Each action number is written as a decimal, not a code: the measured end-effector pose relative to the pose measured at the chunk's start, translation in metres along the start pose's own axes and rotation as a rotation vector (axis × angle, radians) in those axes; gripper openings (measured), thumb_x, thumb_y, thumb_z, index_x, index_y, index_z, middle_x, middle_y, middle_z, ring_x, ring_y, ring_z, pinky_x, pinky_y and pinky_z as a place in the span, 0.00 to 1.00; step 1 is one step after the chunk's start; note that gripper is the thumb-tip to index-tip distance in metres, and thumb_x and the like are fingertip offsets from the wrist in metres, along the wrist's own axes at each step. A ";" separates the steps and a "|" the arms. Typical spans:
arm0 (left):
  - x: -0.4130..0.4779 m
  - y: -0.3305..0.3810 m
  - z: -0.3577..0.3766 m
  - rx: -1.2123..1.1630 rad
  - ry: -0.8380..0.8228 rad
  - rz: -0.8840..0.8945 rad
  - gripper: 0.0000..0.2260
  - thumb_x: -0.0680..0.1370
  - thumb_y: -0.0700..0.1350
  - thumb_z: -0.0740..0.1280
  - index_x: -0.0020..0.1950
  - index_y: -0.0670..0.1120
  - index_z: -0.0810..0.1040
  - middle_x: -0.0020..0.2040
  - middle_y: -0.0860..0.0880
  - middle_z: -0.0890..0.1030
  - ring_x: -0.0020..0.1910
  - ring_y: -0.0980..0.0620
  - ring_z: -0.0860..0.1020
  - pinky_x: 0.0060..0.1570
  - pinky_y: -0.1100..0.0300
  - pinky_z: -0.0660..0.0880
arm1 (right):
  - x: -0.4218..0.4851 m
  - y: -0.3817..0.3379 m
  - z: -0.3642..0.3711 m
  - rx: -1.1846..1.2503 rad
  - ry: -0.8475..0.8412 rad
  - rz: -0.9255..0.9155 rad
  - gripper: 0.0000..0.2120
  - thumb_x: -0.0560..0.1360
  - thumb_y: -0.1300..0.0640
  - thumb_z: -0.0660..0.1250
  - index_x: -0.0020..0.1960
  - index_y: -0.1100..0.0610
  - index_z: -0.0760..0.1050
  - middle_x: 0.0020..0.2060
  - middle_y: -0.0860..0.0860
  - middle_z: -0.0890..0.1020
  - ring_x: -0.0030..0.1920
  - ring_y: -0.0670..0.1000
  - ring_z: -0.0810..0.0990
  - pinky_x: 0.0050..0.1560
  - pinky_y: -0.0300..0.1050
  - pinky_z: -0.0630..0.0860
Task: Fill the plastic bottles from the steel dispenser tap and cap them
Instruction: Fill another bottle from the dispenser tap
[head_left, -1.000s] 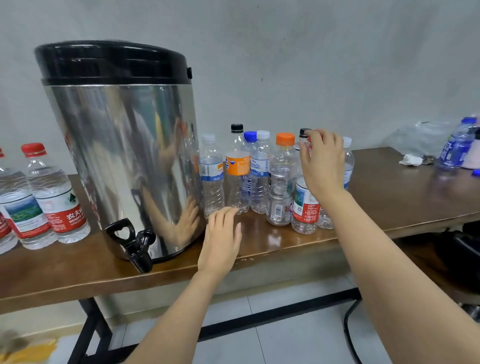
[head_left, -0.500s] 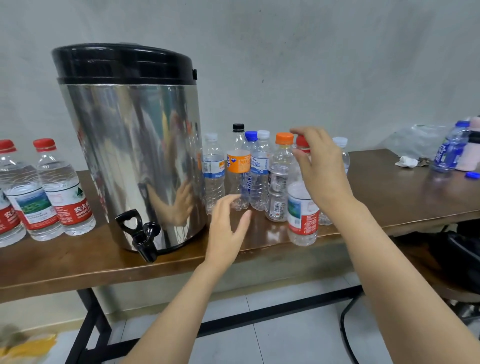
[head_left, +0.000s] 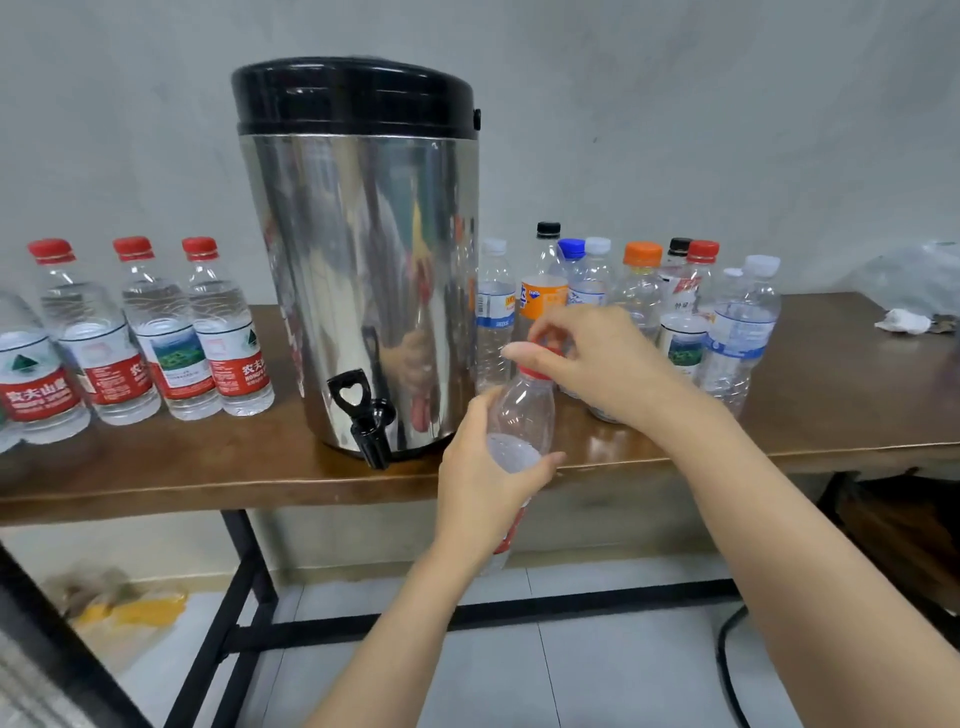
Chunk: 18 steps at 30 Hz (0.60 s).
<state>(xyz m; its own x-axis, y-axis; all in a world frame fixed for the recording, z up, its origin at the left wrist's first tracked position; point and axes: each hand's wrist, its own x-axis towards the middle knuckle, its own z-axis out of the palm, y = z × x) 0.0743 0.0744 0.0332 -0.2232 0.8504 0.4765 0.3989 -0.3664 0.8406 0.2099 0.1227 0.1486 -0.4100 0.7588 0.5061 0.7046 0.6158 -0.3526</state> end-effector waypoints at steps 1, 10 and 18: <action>-0.004 -0.001 -0.004 0.015 0.014 -0.008 0.33 0.66 0.52 0.80 0.66 0.63 0.67 0.57 0.70 0.73 0.59 0.64 0.72 0.56 0.74 0.65 | 0.001 -0.003 0.003 -0.013 -0.029 -0.004 0.21 0.72 0.34 0.67 0.45 0.52 0.80 0.35 0.46 0.78 0.36 0.42 0.74 0.37 0.39 0.69; -0.033 -0.022 -0.041 -0.083 -0.062 -0.183 0.31 0.68 0.47 0.80 0.66 0.61 0.71 0.56 0.70 0.78 0.58 0.69 0.75 0.55 0.71 0.70 | 0.001 -0.017 0.021 0.259 -0.351 -0.174 0.12 0.75 0.59 0.73 0.58 0.55 0.82 0.50 0.45 0.81 0.49 0.39 0.78 0.48 0.27 0.70; -0.065 -0.057 -0.054 -0.097 -0.043 -0.474 0.29 0.67 0.48 0.80 0.62 0.58 0.69 0.57 0.61 0.77 0.54 0.60 0.77 0.46 0.66 0.74 | -0.003 0.024 0.081 0.171 -0.205 0.117 0.16 0.74 0.61 0.74 0.61 0.54 0.79 0.53 0.49 0.80 0.50 0.47 0.76 0.49 0.30 0.67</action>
<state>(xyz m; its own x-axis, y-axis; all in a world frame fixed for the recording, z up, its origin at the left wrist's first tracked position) 0.0185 0.0201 -0.0315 -0.3225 0.9462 0.0258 0.1766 0.0334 0.9837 0.1810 0.1527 0.0752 -0.4526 0.8431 0.2903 0.6536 0.5351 -0.5353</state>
